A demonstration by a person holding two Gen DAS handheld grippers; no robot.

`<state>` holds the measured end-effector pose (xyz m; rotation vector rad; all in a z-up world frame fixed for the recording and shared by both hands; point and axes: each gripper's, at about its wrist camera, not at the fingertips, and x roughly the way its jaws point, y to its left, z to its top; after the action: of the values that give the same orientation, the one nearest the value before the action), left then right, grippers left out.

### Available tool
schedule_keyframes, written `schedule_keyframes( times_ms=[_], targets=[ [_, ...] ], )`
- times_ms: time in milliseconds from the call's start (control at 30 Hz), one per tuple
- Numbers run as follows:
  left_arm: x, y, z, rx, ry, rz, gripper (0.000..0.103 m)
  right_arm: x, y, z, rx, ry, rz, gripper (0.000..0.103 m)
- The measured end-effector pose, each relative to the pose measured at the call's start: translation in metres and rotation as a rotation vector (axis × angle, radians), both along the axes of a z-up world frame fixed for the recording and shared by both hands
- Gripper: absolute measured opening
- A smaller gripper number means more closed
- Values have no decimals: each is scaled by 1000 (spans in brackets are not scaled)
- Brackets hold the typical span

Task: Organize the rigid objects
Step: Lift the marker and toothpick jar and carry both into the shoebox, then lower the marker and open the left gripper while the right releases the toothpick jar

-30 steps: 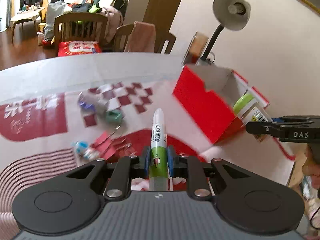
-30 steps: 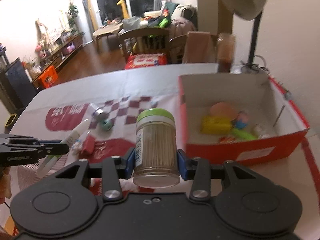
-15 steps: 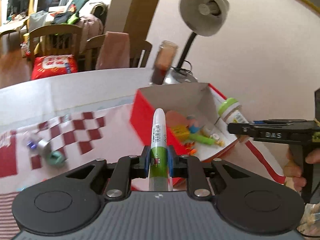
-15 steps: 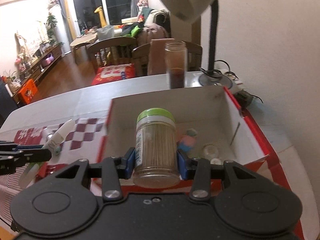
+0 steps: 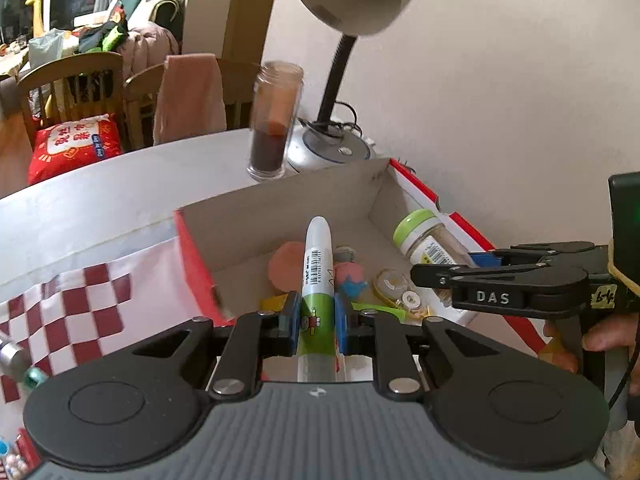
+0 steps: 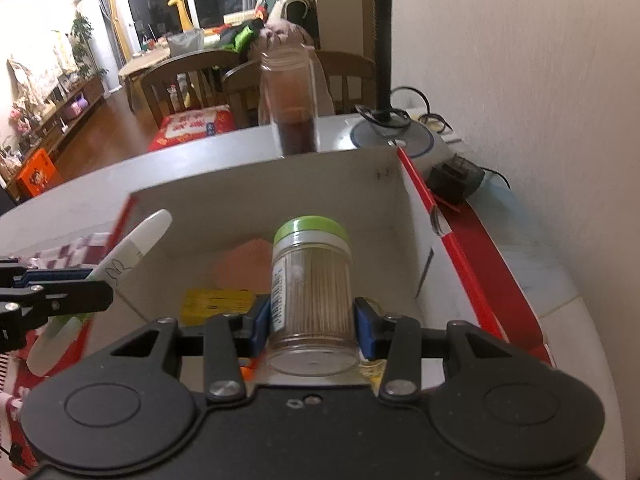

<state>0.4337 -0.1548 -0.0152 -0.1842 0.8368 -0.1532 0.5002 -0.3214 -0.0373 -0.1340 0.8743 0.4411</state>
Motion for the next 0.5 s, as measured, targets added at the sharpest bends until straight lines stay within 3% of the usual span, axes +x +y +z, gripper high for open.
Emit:
schedule_keyframes(
  times_ms=[500],
  targets=[
    [52, -45, -50, 56, 144, -19, 17, 25, 8, -32, -131, 57, 136, 42]
  ],
)
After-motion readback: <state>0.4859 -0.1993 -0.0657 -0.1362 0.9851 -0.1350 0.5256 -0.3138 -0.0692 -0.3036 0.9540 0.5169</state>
